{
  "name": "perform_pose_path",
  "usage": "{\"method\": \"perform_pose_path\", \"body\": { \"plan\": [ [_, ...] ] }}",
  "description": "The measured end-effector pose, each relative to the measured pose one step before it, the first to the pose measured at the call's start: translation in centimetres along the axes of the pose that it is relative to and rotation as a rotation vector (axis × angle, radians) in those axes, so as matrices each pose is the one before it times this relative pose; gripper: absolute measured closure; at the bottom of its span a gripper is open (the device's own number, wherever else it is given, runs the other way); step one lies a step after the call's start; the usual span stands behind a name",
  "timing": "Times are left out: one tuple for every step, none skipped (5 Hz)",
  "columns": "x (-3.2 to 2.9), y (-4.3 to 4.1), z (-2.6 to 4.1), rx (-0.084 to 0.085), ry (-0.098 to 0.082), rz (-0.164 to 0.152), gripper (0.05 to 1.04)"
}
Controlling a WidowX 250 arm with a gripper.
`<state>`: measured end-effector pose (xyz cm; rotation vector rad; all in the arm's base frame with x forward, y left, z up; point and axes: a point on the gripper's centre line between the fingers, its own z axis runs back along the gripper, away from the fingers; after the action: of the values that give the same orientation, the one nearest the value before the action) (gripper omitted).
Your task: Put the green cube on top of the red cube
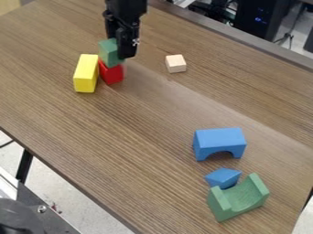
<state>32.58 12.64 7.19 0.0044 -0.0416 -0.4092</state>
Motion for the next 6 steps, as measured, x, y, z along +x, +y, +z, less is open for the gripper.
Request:
{"method": "perform_pose_path", "body": {
  "plan": [
    [-0.138,0.800,-0.147,-0.0147,0.0017,0.0246,0.458],
    [-0.174,0.706,0.308,-0.0177,-0.0134,0.0252,0.195],
    [-0.334,0.256,0.144,-0.0010,0.0049,0.0000,0.081],
    [-0.509,-0.429,0.256,0.0034,0.0083,-0.0052,0.085],
    [-0.196,-0.979,3.344,0.0683,-0.0608,-0.0188,0.085],
    [-0.038,-1.344,4.764,0.1107,-0.0703,0.0105,0.085]
  ]
}}
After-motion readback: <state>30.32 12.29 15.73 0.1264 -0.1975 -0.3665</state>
